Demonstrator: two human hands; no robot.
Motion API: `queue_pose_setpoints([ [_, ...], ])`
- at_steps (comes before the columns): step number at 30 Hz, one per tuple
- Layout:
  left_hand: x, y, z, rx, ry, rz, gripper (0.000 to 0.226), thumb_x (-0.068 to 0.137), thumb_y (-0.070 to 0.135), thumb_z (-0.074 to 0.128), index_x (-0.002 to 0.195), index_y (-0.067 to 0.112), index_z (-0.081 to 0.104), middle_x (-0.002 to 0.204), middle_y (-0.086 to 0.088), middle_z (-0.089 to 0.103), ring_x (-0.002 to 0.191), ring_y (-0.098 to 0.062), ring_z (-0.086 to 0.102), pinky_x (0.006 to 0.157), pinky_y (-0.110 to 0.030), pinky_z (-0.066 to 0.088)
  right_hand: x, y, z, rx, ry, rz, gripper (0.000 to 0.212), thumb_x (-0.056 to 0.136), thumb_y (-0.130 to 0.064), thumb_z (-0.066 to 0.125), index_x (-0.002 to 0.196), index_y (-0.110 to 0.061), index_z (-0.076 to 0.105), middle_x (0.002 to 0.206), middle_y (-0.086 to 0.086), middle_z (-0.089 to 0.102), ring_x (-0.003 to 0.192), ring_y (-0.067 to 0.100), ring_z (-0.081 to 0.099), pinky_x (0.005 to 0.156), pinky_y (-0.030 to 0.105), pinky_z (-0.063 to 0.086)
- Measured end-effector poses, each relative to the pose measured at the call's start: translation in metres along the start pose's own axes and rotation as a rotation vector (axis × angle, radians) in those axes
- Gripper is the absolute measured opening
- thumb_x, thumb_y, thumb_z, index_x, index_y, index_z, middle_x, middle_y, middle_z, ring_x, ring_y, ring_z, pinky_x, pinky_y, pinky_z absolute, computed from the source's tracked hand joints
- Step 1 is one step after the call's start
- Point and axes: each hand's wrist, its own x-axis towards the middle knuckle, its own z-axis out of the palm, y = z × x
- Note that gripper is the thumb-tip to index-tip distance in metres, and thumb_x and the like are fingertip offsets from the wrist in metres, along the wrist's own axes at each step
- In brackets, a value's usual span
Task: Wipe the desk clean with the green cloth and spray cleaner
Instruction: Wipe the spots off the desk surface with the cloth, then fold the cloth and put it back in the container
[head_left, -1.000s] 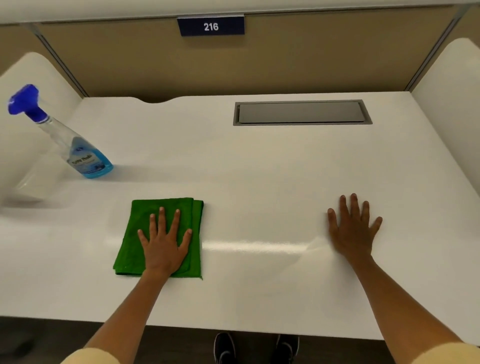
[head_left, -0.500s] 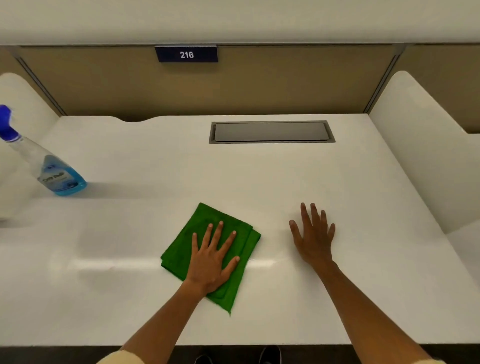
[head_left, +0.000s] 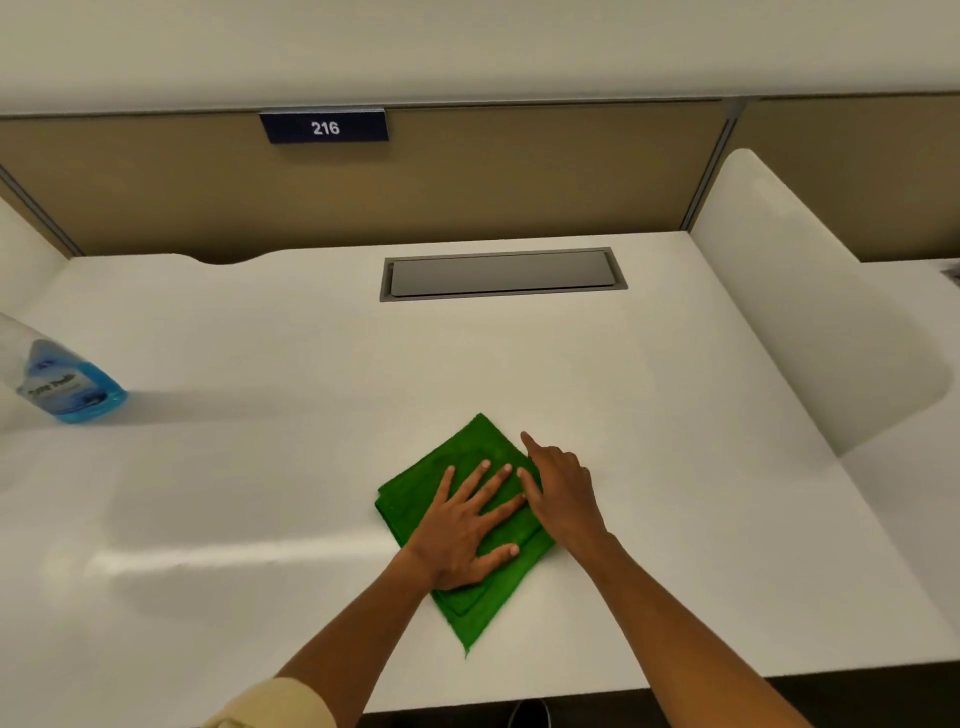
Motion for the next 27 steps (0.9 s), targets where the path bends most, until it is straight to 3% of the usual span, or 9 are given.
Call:
queue_pose_setpoints([
  [3,-0.002,0.001,-0.003,-0.044,0.014,-0.024,0.066,0.095,0.067,0.019,0.152,0.043,-0.006,0.163,0.007,-0.009,0.149,-0.021,-0.017,0.116,-0.055,-0.016,0.008,-0.003,0.001,0.02,-0.048,0.02,0.052,0.102,-0.035,0.043,0.152,-0.027,0.03,0.129,0.003,0.056,0.118,0.023,0.05,0.095,0.037,0.04],
  [6,-0.013,-0.005,-0.002,-0.099,0.073,-0.199,0.063,0.096,0.064,0.015,0.153,0.042,0.0,0.163,0.007,-0.007,0.15,-0.019,-0.015,0.12,-0.053,-0.009,0.016,-0.007,0.0,0.034,-0.081,0.029,0.053,0.1,-0.032,0.048,0.15,-0.025,0.033,0.126,0.004,0.057,0.116,0.024,0.051,0.095,0.038,0.042],
  [8,-0.024,-0.017,-0.001,-0.133,0.133,-0.353,0.063,0.096,0.063,0.016,0.154,0.037,0.012,0.163,0.003,0.0,0.151,-0.021,-0.006,0.121,-0.052,-0.004,0.021,-0.009,-0.002,0.054,-0.106,0.04,0.052,0.099,-0.03,0.051,0.149,-0.022,0.036,0.123,0.005,0.057,0.115,0.024,0.052,0.094,0.039,0.042],
  [11,-0.042,-0.045,0.001,-0.146,0.22,-0.517,0.063,0.095,0.056,0.029,0.149,0.024,0.034,0.157,-0.009,0.03,0.148,-0.03,0.022,0.118,-0.055,0.015,0.027,-0.008,-0.004,0.097,-0.13,0.055,0.05,0.097,-0.026,0.056,0.145,-0.016,0.044,0.117,0.007,0.059,0.11,0.025,0.054,0.094,0.04,0.044],
  [15,-0.054,-0.069,-0.002,-0.183,0.294,-0.543,0.063,0.088,0.057,0.042,0.132,0.015,0.055,0.122,-0.005,0.061,0.115,-0.03,0.055,0.097,-0.045,0.043,0.033,-0.011,-0.01,0.179,-0.152,0.052,0.033,0.092,-0.024,0.066,0.123,-0.012,0.065,0.105,0.008,0.066,0.099,0.026,0.06,0.087,0.036,0.049],
  [17,-0.055,-0.071,-0.006,-0.241,0.307,-0.535,0.064,0.084,0.056,0.046,0.132,0.015,0.056,0.112,-0.004,0.063,0.105,-0.028,0.055,0.087,-0.041,0.044,0.035,-0.015,-0.014,0.177,-0.186,0.037,0.021,0.09,-0.025,0.067,0.105,-0.01,0.07,0.097,0.007,0.067,0.092,0.024,0.061,0.08,0.034,0.049],
  [22,-0.049,-0.067,-0.016,-0.584,0.283,-0.616,0.062,0.08,0.032,0.072,0.137,0.02,0.049,0.105,-0.002,0.061,0.097,-0.017,0.049,0.083,-0.031,0.039,0.039,-0.017,-0.022,0.219,-0.255,0.026,0.016,0.092,-0.026,0.065,0.099,-0.012,0.068,0.091,0.0,0.064,0.086,0.017,0.059,0.073,0.026,0.043],
  [25,-0.047,-0.07,-0.026,-0.82,0.3,-0.688,0.053,0.073,0.011,0.079,0.121,0.019,0.059,0.081,-0.001,0.061,0.074,-0.01,0.056,0.066,-0.02,0.042,0.042,-0.017,-0.03,0.317,-0.314,0.042,0.014,0.094,-0.028,0.063,0.102,-0.016,0.063,0.097,-0.002,0.063,0.092,0.015,0.058,0.076,0.025,0.044],
  [27,-0.047,-0.075,-0.032,-0.984,0.299,-0.712,0.047,0.069,0.006,0.082,0.11,0.017,0.062,0.072,-0.005,0.061,0.067,-0.013,0.057,0.062,-0.021,0.044,0.044,-0.017,-0.035,0.367,-0.343,0.044,0.015,0.093,-0.029,0.063,0.102,-0.016,0.063,0.101,-0.001,0.065,0.095,0.015,0.06,0.078,0.028,0.048],
])
